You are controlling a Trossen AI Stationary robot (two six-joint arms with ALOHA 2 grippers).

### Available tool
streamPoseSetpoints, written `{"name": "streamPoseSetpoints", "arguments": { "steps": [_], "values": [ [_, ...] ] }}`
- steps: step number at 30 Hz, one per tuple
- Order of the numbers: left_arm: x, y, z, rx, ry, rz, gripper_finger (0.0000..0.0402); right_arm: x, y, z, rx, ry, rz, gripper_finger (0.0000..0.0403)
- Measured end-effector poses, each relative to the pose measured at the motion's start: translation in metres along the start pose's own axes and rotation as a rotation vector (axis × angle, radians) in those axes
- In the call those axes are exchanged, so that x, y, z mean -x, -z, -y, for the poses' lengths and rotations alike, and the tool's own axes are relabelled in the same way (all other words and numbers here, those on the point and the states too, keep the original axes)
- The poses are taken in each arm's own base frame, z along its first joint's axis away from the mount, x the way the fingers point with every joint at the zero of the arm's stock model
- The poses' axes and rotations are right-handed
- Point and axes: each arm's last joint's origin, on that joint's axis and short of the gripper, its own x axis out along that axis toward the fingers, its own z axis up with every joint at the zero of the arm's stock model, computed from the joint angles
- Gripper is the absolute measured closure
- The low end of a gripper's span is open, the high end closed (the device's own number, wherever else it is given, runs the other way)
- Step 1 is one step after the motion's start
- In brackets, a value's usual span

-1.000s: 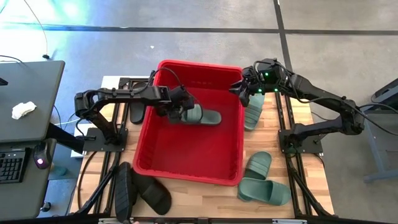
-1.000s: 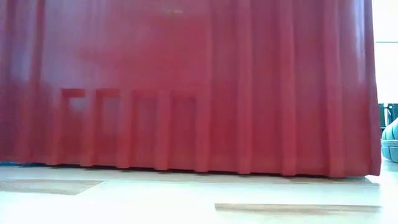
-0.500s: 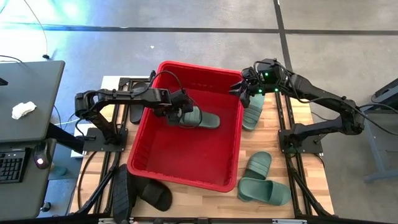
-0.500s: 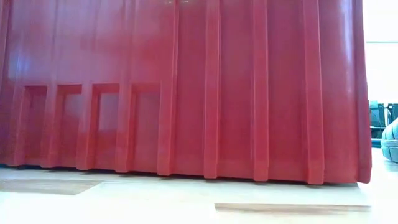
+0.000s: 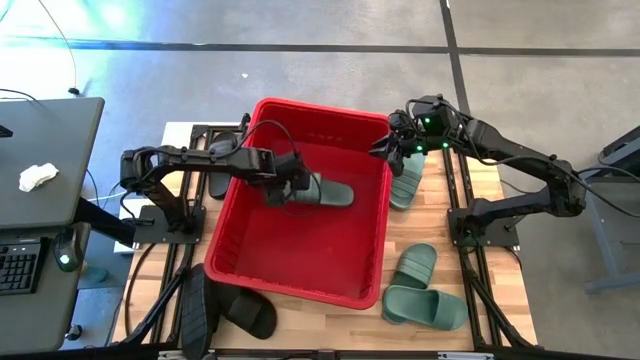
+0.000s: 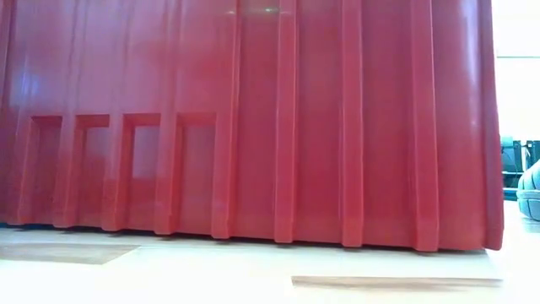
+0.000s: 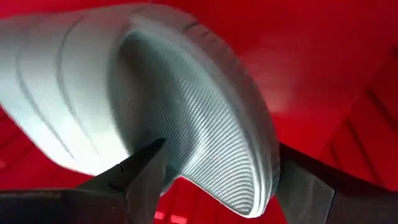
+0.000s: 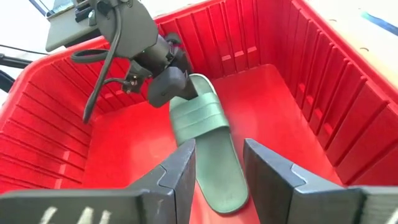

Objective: Pick and place slides into bin
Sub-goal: Put the green slide into the red container

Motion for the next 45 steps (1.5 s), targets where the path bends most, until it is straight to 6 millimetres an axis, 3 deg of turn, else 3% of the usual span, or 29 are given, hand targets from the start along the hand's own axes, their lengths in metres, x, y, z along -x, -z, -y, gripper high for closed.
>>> {"name": "streamPoseSetpoints", "arguments": {
  "steps": [14,28,33,36,41,45],
  "values": [
    [0.0,0.004,0.0,-0.08,0.046,-0.127,0.0165,0.0,0.002,0.0,-0.004,-0.004,-0.016,0.0279],
    [0.008,-0.01,-0.008,-0.167,0.074,-0.268,0.0169,0.0,0.002,-0.001,0.003,-0.05,-0.022,0.0279],
    [0.014,-0.005,-0.02,-0.027,-0.033,-0.336,0.0169,0.0,0.002,-0.001,0.003,-0.047,-0.021,0.0279],
    [0.027,0.002,-0.033,0.156,-0.156,-0.303,0.0169,0.0,0.002,-0.001,-0.012,-0.043,-0.021,0.0279],
    [0.059,0.016,-0.053,0.55,-0.369,-0.088,0.0169,0.005,0.006,0.001,-0.132,-0.019,-0.07,0.0279],
    [0.089,0.025,-0.067,0.769,-0.487,0.154,0.0169,0.019,0.01,0.007,-0.231,0.102,-0.164,0.0279]
  ]
}}
